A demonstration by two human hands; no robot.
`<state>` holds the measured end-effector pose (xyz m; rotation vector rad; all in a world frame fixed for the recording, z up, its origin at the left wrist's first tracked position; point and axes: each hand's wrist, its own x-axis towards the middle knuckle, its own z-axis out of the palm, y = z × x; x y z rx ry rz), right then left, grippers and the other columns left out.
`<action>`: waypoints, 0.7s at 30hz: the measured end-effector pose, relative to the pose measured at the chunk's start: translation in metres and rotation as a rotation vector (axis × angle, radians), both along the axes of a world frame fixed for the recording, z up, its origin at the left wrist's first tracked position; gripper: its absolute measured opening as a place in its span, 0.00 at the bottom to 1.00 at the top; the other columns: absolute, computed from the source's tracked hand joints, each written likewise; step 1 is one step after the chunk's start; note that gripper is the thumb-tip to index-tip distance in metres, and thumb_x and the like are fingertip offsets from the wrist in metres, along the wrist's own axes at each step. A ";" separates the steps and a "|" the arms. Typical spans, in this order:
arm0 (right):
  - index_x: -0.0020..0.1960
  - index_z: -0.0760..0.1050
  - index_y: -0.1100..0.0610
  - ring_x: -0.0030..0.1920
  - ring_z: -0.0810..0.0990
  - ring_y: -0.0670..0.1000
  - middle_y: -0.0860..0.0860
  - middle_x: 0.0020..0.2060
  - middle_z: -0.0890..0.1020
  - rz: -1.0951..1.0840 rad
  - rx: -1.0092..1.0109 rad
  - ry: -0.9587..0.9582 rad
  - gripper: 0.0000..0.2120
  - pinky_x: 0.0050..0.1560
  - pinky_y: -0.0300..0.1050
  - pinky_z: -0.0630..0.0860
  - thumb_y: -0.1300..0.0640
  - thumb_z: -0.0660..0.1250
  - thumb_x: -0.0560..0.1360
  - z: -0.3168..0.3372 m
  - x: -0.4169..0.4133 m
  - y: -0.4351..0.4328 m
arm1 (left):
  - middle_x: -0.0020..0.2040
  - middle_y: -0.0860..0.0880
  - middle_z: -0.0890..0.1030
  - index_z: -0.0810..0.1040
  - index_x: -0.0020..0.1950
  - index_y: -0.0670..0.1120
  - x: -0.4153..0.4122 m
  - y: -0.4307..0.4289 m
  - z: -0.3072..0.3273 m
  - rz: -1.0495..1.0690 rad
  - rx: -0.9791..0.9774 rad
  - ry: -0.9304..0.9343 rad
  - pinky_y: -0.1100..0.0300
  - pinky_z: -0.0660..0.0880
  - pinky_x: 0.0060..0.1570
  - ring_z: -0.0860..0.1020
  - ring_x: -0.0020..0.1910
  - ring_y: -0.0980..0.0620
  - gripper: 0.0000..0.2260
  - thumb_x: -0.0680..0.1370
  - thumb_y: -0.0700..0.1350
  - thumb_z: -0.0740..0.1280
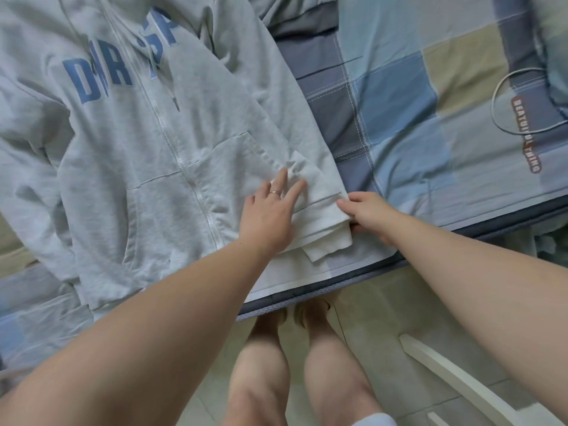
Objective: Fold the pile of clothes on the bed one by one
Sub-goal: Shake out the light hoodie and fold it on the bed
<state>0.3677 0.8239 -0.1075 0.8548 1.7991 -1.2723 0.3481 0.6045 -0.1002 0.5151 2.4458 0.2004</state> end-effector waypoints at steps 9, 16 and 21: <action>0.43 0.70 0.53 0.46 0.84 0.54 0.51 0.44 0.85 -0.190 -0.076 -0.011 0.11 0.51 0.49 0.73 0.54 0.59 0.84 0.034 -0.043 0.038 | 0.81 0.47 0.51 0.61 0.74 0.58 -0.039 0.012 0.003 -0.031 -0.096 -0.244 0.44 0.68 0.66 0.68 0.73 0.40 0.27 0.78 0.48 0.66; 0.64 0.74 0.50 0.54 0.78 0.51 0.50 0.54 0.78 0.367 0.129 0.045 0.27 0.58 0.48 0.75 0.41 0.74 0.69 -0.009 -0.037 0.032 | 0.77 0.44 0.56 0.67 0.70 0.52 -0.034 0.033 -0.006 0.086 -0.144 -0.206 0.43 0.71 0.62 0.70 0.68 0.38 0.22 0.76 0.48 0.66; 0.50 0.81 0.47 0.52 0.81 0.45 0.42 0.50 0.83 0.178 -0.147 -0.108 0.19 0.55 0.42 0.74 0.33 0.66 0.74 -0.007 -0.029 0.019 | 0.76 0.43 0.57 0.67 0.68 0.52 -0.024 0.050 -0.011 0.202 -0.170 -0.217 0.44 0.71 0.61 0.66 0.69 0.39 0.25 0.72 0.46 0.69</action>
